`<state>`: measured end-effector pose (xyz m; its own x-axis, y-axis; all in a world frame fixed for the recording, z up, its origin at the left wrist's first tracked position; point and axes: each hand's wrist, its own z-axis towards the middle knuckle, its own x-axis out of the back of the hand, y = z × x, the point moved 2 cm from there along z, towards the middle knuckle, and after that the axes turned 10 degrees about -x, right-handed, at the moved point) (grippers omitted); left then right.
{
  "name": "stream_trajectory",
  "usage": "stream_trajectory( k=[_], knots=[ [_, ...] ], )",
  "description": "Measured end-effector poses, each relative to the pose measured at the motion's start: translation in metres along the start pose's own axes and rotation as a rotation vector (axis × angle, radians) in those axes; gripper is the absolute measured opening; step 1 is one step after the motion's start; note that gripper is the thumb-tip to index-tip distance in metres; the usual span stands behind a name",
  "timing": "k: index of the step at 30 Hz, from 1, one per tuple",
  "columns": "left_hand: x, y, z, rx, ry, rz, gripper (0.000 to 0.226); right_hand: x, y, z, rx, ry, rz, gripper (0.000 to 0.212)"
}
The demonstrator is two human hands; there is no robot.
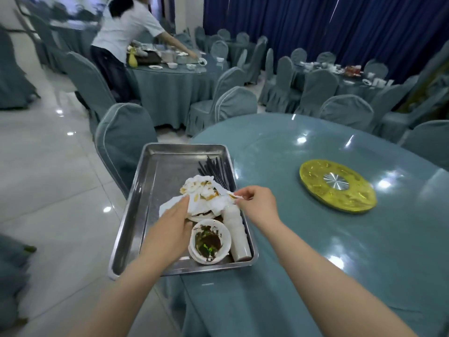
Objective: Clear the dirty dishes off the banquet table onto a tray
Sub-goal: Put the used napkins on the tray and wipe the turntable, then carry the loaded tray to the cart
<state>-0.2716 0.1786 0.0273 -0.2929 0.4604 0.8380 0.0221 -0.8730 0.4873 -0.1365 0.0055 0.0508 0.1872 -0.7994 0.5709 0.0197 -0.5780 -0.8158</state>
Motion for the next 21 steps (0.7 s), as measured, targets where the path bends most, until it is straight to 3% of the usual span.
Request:
stream_trajectory(
  k=[3,11,16,21],
  knots=[
    [0.009,-0.016,0.005,0.06,0.064,-0.02,0.058,-0.011,-0.008,0.017,0.004,-0.005,-0.018,0.013],
    [0.012,-0.072,0.028,0.277,0.051,-0.02,0.059,-0.071,-0.018,0.085,0.025,-0.119,-0.045,0.014],
    [0.0,-0.099,0.045,0.406,0.004,-0.031,0.06,-0.099,-0.009,0.119,0.006,-0.196,-0.061,0.027],
    [-0.018,-0.123,0.059,0.474,0.024,-0.112,0.035,-0.09,0.034,0.134,-0.054,-0.123,-0.118,0.022]
  ],
)
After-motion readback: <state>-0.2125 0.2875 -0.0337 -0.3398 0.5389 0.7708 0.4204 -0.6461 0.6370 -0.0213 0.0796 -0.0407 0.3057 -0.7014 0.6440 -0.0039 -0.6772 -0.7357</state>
